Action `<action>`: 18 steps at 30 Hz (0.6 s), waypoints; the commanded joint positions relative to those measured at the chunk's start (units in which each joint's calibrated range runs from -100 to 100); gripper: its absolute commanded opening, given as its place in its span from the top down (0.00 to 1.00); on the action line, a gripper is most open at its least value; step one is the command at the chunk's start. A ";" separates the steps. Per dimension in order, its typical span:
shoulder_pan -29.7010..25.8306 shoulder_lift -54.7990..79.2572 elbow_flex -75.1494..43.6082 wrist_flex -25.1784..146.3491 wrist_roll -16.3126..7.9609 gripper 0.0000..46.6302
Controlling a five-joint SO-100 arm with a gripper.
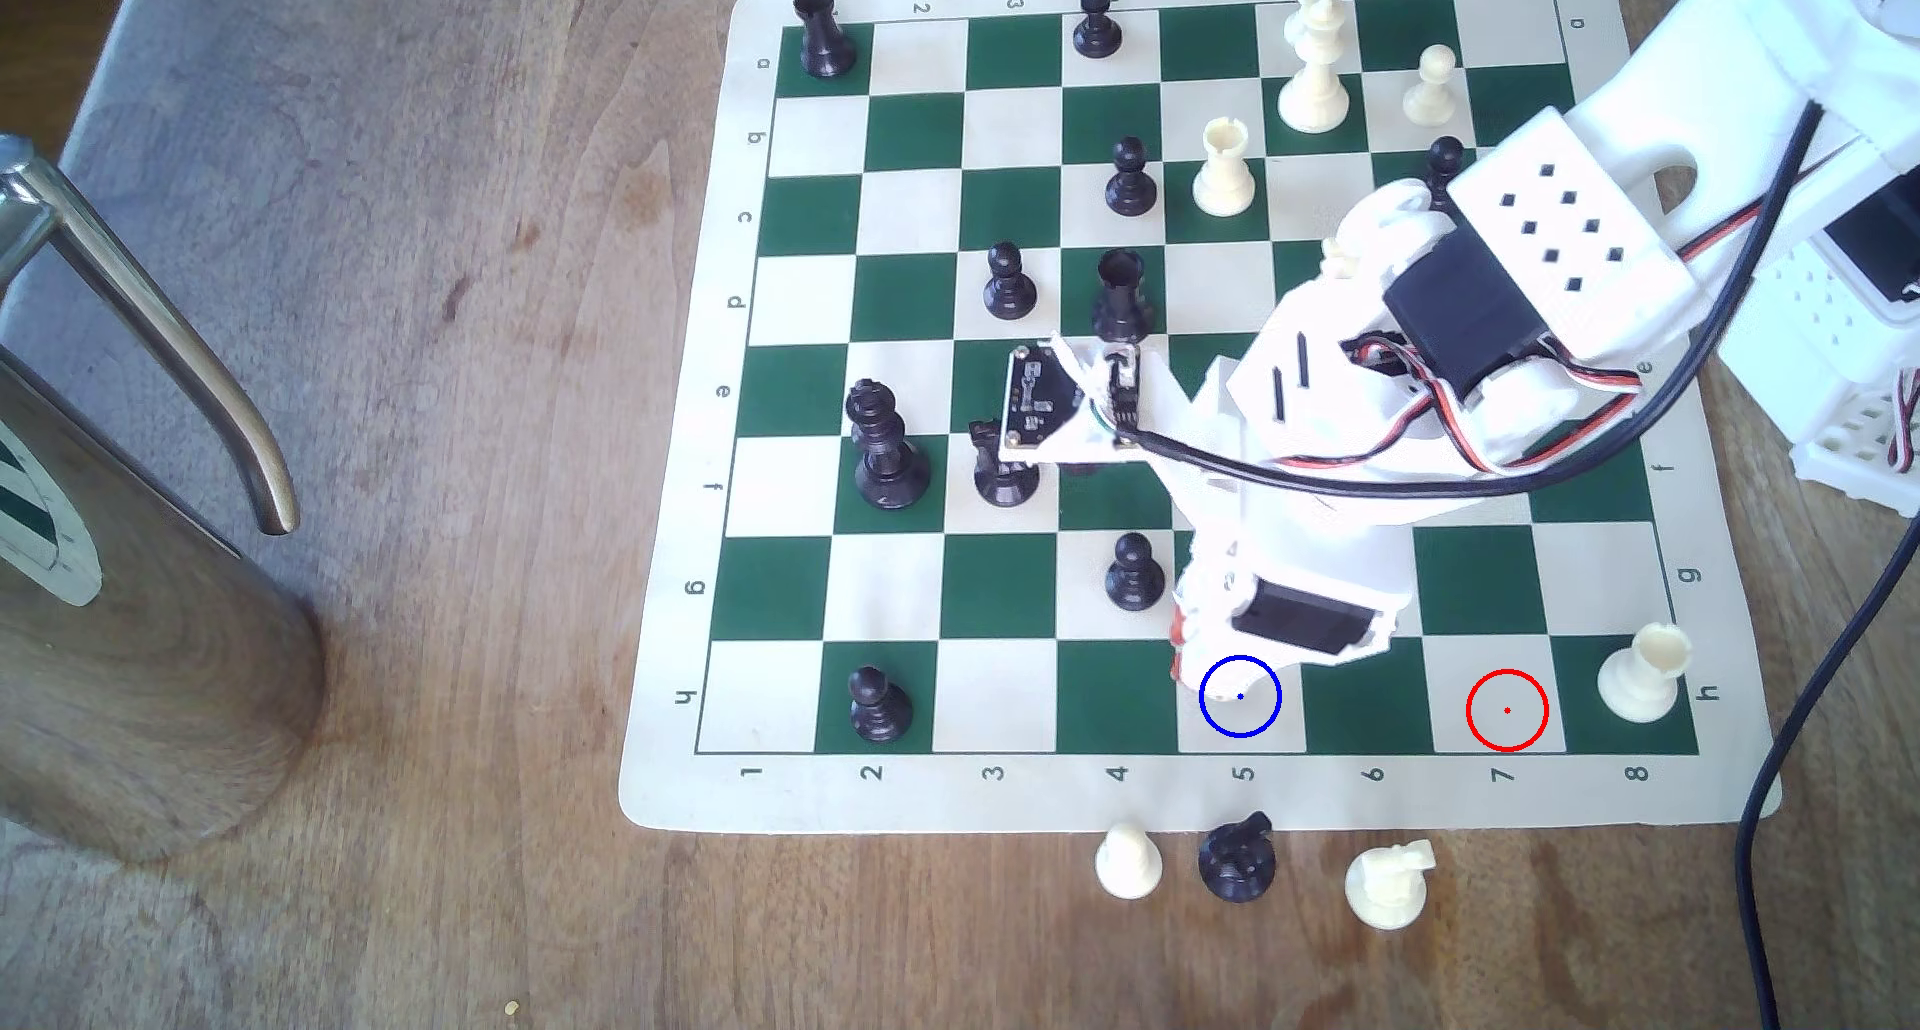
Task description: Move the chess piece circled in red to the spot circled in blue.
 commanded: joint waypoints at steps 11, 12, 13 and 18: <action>-0.62 -0.70 -0.47 -1.00 -0.24 0.99; -0.62 -0.61 -0.47 -1.00 -0.24 0.99; -0.77 -0.53 -0.38 -1.00 -0.29 0.99; -1.55 -0.27 0.17 -1.00 -0.59 0.98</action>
